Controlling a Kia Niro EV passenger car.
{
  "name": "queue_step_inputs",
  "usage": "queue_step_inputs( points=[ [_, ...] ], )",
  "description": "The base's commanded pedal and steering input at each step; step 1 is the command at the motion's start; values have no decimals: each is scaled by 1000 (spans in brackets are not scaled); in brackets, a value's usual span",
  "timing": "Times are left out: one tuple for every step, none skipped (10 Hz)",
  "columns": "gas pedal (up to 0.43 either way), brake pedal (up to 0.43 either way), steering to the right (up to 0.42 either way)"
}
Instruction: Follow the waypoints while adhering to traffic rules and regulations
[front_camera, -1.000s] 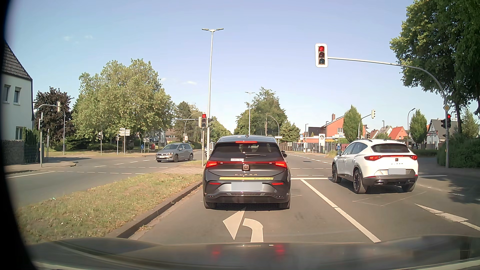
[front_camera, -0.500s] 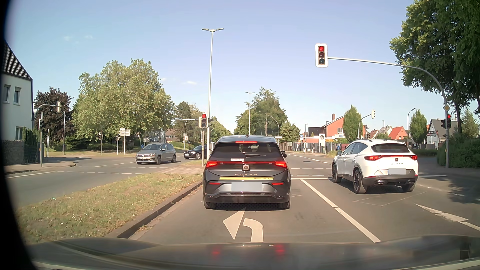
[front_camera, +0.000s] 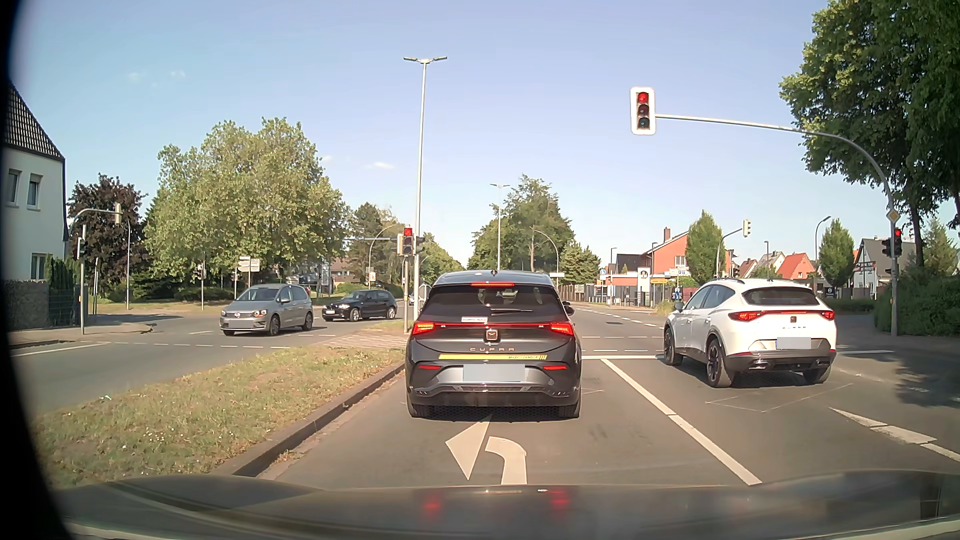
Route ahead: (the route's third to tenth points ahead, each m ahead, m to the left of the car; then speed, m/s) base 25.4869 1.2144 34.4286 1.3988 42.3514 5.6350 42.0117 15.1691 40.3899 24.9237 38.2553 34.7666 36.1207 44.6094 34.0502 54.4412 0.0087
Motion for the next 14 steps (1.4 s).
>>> queue_step_inputs(
  points=[
    [0,207,-4],
    [0,207,-4],
    [0,207,-4],
    [0,207,-4],
    [0,207,-4],
    [0,207,-4],
    [0,207,-4],
    [0,207,-4],
    [0,207,-4],
    [0,207,-4],
    [0,207,-4],
    [0,207,-4],
    [0,207,-5],
    [0,207,-5]
  ],
)
